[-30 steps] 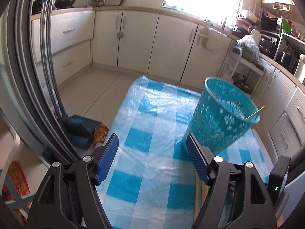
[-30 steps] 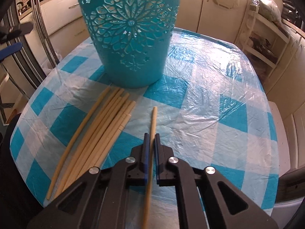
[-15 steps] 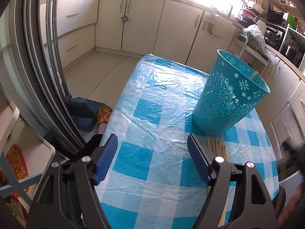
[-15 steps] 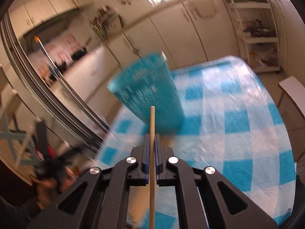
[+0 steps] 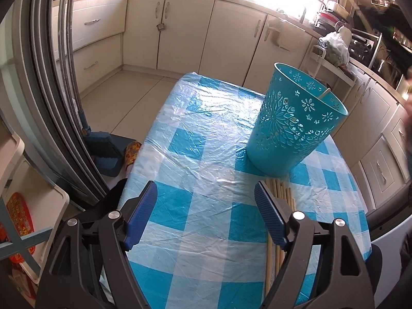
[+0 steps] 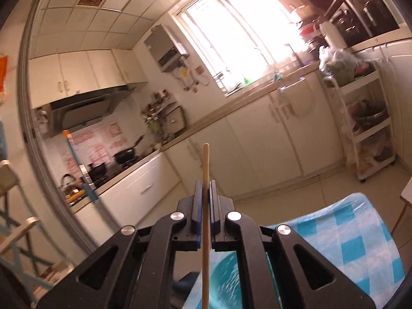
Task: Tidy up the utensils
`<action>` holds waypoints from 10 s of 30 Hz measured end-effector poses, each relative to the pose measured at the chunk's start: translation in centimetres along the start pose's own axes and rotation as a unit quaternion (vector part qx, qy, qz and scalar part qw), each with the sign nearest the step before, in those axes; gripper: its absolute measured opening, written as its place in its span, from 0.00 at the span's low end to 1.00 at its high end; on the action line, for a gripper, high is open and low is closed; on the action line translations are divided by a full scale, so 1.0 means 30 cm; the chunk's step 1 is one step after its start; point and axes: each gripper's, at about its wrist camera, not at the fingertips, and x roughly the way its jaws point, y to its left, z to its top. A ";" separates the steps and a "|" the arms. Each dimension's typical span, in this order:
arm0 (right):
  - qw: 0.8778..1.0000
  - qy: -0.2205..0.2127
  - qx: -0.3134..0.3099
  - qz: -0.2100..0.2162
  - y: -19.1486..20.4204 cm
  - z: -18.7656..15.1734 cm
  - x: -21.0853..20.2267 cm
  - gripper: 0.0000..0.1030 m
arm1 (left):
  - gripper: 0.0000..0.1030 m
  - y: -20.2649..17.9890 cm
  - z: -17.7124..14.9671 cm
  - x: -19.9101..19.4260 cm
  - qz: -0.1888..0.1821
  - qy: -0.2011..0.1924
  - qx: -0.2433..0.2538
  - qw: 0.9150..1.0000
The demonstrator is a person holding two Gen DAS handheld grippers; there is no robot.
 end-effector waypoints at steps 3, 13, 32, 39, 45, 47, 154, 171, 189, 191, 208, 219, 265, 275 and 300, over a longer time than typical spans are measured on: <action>0.999 0.015 -0.019 -0.038 -0.019 -0.051 0.075 0.05 | 0.72 0.012 -0.003 0.005 -0.003 0.003 -0.007 1.000; 0.993 0.052 -0.056 -0.089 -0.078 -0.137 0.119 0.06 | 0.72 0.029 -0.004 0.024 -0.006 0.008 -0.021 1.000; 0.989 0.095 -0.064 -0.097 -0.079 -0.271 -0.341 0.27 | 0.77 0.014 -0.006 -0.061 0.000 -0.014 -0.018 1.000; 0.958 0.256 -0.036 -0.123 -0.162 -0.563 -0.291 0.22 | 0.77 -0.012 -0.020 -0.086 -0.006 -0.016 -0.004 1.000; 0.939 0.314 -0.048 -0.130 -0.154 -0.668 -0.220 0.18 | 0.78 -0.002 -0.026 -0.104 -0.003 -0.016 -0.007 1.000; 0.935 0.323 -0.056 -0.135 -0.152 -0.692 -0.216 0.17 | 0.78 0.002 -0.027 -0.104 -0.002 -0.016 -0.009 1.000; 0.933 0.336 -0.070 -0.104 -0.350 -0.626 -0.154 0.24 | 0.05 -0.183 0.314 -0.178 -0.173 -0.094 0.047 0.979; 0.940 0.331 -0.026 -0.081 -0.391 -0.615 -0.168 0.24 | 0.05 -0.452 0.643 -0.100 -0.125 -0.258 0.040 0.957; 0.941 0.330 -0.018 -0.075 -0.399 -0.611 -0.168 0.25 | 0.07 -0.496 0.503 0.147 -0.057 -0.161 0.108 0.979; 0.941 0.330 -0.018 -0.075 -0.401 -0.611 -0.168 0.25 | 0.16 -0.467 0.479 0.132 -0.051 -0.155 0.105 0.981; 0.926 0.334 -0.096 -0.150 -0.308 -0.641 -0.163 0.21 | 0.69 0.013 0.152 0.002 0.022 -0.110 0.001 0.994; 0.888 0.404 -0.198 -0.097 -0.294 -0.626 -0.116 0.10 | 0.69 0.016 0.034 0.139 0.015 -0.055 0.026 0.998; 0.972 0.227 0.049 0.046 -0.248 -0.280 -0.330 0.06 | 0.72 -0.054 -0.019 0.250 0.036 -0.010 0.070 0.997; 0.996 0.054 0.061 0.046 -0.078 -0.016 -0.126 0.06 | 0.74 -0.049 -0.019 0.247 0.034 -0.012 0.067 0.997; 0.995 0.068 -0.055 -0.039 -0.040 -0.106 -0.005 0.17 | 0.75 -0.009 -0.011 0.258 0.020 -0.008 0.039 0.999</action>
